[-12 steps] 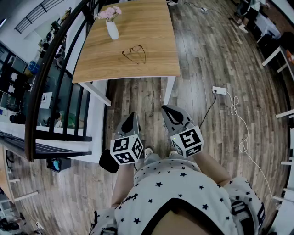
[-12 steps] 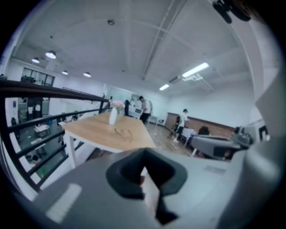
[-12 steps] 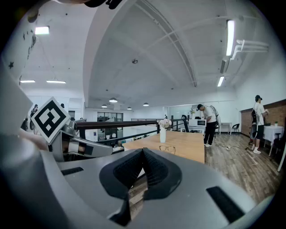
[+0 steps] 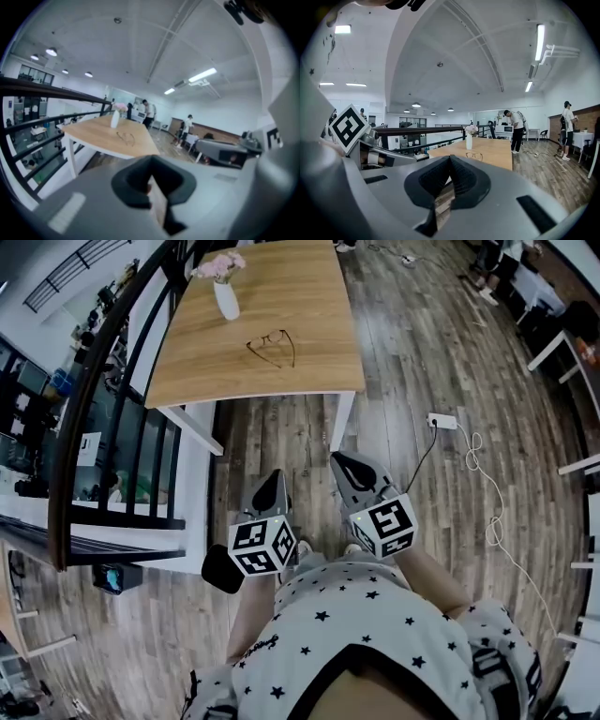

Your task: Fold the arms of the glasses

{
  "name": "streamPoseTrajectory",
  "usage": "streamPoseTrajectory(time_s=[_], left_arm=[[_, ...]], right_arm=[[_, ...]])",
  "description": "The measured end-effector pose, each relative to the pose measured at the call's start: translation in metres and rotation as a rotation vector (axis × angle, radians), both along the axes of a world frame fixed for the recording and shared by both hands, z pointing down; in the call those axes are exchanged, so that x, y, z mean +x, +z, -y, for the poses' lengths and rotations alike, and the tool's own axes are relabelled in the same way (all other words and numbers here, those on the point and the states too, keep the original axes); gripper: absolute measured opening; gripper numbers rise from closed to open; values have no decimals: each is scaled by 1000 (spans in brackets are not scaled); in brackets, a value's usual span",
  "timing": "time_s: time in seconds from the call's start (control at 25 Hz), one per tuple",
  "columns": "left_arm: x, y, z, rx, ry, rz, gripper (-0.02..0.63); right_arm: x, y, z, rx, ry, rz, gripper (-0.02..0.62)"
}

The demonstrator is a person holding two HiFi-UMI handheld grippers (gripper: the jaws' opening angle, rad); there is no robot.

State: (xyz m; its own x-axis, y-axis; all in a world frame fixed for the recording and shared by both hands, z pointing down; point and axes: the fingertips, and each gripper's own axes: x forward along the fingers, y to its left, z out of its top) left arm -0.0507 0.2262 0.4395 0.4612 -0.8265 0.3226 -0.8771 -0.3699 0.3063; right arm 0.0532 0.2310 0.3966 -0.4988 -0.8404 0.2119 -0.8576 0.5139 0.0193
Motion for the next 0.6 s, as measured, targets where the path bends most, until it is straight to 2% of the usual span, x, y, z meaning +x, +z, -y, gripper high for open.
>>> streamPoseTrajectory(time_s=[0.6], left_arm=[[-47,7,28,-13,42,-9,8]], right_arm=[[-55,3,25,11,-10,17,18]])
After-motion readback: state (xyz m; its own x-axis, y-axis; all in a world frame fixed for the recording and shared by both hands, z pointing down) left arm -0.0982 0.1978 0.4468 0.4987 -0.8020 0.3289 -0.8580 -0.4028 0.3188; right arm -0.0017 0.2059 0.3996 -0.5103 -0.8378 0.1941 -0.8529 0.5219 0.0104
